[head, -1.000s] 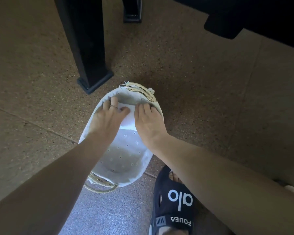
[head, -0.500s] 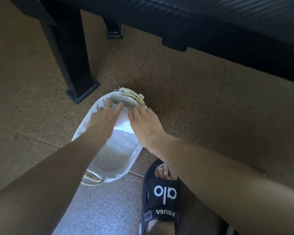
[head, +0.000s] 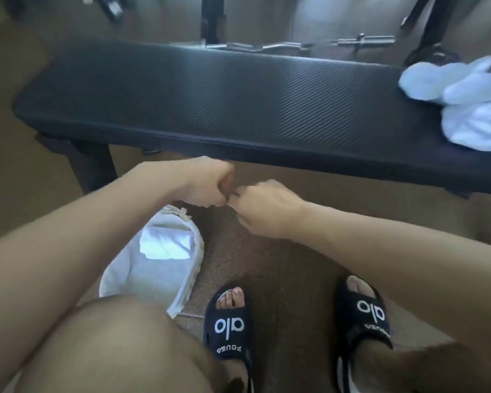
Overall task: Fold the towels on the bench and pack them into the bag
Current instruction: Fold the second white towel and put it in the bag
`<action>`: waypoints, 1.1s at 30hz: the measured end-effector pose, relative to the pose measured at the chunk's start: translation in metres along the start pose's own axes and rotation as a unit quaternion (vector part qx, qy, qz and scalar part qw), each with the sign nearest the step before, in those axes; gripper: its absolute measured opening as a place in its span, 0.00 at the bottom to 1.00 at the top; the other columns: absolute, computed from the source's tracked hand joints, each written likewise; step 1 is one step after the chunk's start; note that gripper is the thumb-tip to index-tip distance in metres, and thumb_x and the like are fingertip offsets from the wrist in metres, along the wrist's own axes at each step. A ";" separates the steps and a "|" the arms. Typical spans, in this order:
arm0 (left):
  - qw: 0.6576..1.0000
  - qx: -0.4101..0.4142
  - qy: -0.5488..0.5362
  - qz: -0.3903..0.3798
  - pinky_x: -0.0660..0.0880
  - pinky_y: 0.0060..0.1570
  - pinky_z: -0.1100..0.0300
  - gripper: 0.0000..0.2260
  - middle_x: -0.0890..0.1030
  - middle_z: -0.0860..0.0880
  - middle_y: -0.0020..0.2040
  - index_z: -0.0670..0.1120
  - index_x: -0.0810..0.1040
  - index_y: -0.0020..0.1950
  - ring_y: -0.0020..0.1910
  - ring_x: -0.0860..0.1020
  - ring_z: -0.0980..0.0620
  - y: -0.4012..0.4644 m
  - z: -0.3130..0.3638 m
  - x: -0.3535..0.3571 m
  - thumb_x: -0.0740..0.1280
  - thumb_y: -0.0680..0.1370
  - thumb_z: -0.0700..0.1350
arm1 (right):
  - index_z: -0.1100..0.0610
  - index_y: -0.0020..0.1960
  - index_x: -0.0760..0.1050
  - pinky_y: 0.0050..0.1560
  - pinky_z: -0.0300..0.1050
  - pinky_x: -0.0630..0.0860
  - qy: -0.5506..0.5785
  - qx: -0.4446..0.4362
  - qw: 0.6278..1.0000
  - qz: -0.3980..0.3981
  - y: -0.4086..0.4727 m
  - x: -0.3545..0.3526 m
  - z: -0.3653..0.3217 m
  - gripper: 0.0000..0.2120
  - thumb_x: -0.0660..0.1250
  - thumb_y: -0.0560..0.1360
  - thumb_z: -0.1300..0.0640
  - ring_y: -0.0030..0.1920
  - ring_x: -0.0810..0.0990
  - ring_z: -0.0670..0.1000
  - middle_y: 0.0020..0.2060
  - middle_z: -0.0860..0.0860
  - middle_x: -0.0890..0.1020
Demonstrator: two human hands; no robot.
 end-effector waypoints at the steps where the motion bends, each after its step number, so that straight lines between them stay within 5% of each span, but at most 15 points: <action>1: 1.000 0.011 -0.003 0.002 0.80 0.48 0.51 0.09 0.83 0.49 0.46 0.49 0.75 0.54 0.46 0.82 0.47 -0.006 0.017 -0.011 0.70 0.76 0.43 | 0.54 0.64 0.74 0.41 0.48 0.75 0.009 0.011 1.000 0.019 -0.016 -0.017 0.009 0.12 0.60 0.82 0.54 0.47 0.83 0.55 0.51 0.52 0.82; 7: 0.992 0.071 -0.031 0.096 0.79 0.48 0.54 0.08 0.84 0.50 0.45 0.49 0.76 0.53 0.45 0.81 0.50 -0.014 0.115 -0.068 0.69 0.76 0.41 | 0.54 0.53 0.74 0.41 0.48 0.70 0.072 0.223 0.960 0.153 -0.110 -0.100 0.122 0.07 0.61 0.77 0.55 0.48 0.80 0.60 0.46 0.53 0.82; 11: 0.968 0.104 -0.112 0.199 0.79 0.52 0.49 0.09 0.82 0.54 0.46 0.49 0.75 0.55 0.46 0.80 0.51 0.002 0.163 -0.081 0.69 0.77 0.41 | 0.57 0.55 0.76 0.47 0.50 0.76 0.154 0.365 0.885 0.245 -0.186 -0.119 0.198 0.11 0.62 0.74 0.60 0.47 0.79 0.59 0.44 0.54 0.83; 14: 0.951 0.115 -0.159 0.239 0.79 0.53 0.48 0.10 0.81 0.54 0.46 0.49 0.75 0.57 0.46 0.80 0.51 0.018 0.182 -0.081 0.69 0.77 0.41 | 0.58 0.62 0.75 0.50 0.49 0.73 0.134 0.430 0.849 0.277 -0.232 -0.117 0.236 0.15 0.63 0.75 0.60 0.51 0.79 0.59 0.51 0.56 0.81; 20: 0.954 0.122 -0.152 0.228 0.77 0.57 0.48 0.14 0.80 0.52 0.51 0.49 0.75 0.62 0.51 0.79 0.49 0.044 0.210 -0.092 0.71 0.77 0.44 | 0.58 0.69 0.73 0.54 0.56 0.73 0.017 0.470 0.842 0.264 -0.246 -0.114 0.270 0.21 0.65 0.77 0.55 0.58 0.74 0.63 0.61 0.61 0.74; 27: 0.945 0.124 -0.180 0.244 0.77 0.60 0.51 0.22 0.78 0.50 0.59 0.52 0.71 0.70 0.55 0.79 0.50 0.054 0.208 -0.104 0.71 0.78 0.45 | 0.62 0.56 0.79 0.50 0.50 0.66 -0.070 0.499 0.844 0.186 -0.217 -0.108 0.287 0.11 0.61 0.79 0.59 0.55 0.75 0.62 0.50 0.58 0.80; 33: 0.919 0.163 -0.216 0.286 0.71 0.60 0.58 0.32 0.72 0.49 0.68 0.59 0.62 0.79 0.59 0.76 0.51 0.049 0.207 -0.121 0.71 0.78 0.44 | 0.57 0.43 0.76 0.44 0.49 0.59 -0.043 0.390 0.842 0.371 -0.189 -0.143 0.256 0.08 0.61 0.77 0.56 0.40 0.72 0.59 0.36 0.54 0.81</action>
Point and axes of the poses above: each hand's wrist, its own y-axis towards the middle knuckle, its own x-axis out of the palm, z = x × y, the point moved 7 cm from there along y, towards the middle knuckle
